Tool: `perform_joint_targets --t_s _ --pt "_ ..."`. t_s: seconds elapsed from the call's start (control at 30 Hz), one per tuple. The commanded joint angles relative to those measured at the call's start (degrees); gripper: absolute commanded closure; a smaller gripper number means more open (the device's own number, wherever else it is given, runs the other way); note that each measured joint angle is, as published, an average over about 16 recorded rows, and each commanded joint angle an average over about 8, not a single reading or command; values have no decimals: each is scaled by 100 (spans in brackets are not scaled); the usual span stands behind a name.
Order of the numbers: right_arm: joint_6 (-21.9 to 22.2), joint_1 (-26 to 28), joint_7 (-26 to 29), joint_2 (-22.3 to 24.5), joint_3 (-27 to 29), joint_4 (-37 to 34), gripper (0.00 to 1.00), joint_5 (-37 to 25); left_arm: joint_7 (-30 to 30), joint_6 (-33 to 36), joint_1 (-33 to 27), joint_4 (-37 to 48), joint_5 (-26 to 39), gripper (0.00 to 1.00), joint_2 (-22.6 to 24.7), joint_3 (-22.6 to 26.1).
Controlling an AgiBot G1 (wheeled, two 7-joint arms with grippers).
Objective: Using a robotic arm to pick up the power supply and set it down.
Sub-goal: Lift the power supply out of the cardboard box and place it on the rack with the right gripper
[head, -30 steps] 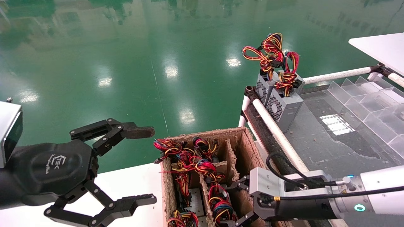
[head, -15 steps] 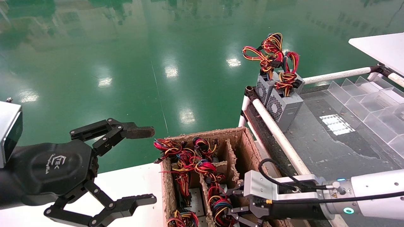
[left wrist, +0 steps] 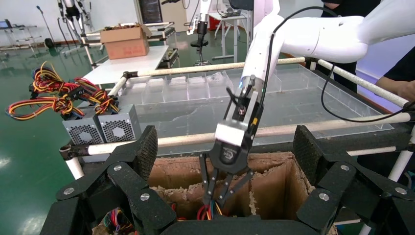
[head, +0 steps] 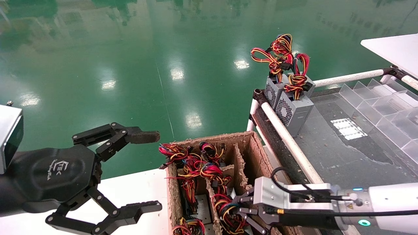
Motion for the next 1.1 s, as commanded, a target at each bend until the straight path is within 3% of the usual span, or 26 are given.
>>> perform_joint_targets --t_s 0.03,0.77,1.1 --pt "48 -46 -27 53 70 57 100 94 0 0 0 0 0 0 0 0" --pt "-141 -62 -108 763 1200 50 100 2043 1 -1 0 0 -1 0 -1 2" --pt "-254 180 -26 1011 1675 -346 100 2767 1 -1 -1 0 -2 0 -1 3"
